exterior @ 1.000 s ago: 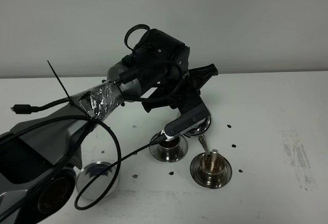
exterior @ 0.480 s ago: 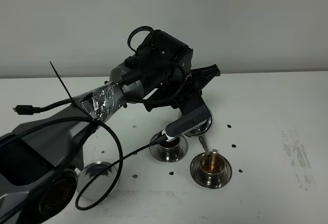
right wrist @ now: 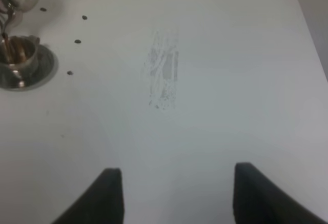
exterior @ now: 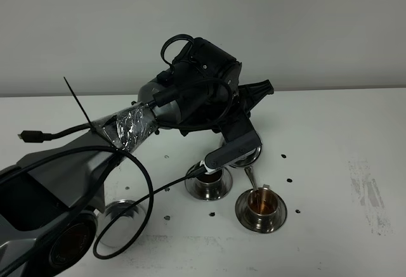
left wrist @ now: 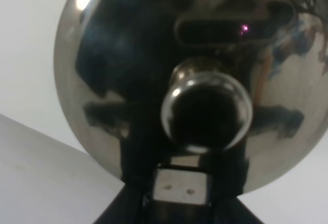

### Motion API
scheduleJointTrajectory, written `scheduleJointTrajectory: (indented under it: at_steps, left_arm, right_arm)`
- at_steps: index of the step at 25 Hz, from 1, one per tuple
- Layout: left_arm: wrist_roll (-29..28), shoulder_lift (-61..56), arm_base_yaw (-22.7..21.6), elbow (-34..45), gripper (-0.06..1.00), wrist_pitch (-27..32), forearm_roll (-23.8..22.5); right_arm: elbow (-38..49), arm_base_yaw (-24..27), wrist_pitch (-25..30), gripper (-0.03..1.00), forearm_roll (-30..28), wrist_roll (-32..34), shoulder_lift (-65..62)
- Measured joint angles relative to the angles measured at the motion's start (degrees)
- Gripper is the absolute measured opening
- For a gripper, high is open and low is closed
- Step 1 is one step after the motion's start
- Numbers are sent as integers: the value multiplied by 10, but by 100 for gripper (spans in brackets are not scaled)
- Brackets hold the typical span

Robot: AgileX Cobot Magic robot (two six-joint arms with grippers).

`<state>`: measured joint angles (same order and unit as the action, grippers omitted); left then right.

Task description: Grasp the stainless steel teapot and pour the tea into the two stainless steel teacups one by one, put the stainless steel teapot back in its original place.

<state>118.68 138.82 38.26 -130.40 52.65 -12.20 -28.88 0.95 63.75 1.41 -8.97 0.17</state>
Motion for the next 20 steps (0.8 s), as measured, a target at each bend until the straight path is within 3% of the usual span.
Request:
scheduleJointTrajectory:
  at_steps: [20]
  left_arm:
    - [0, 0, 7, 0, 26, -6, -3]
  right_arm:
    - [0, 0, 0, 49, -4, 0, 0]
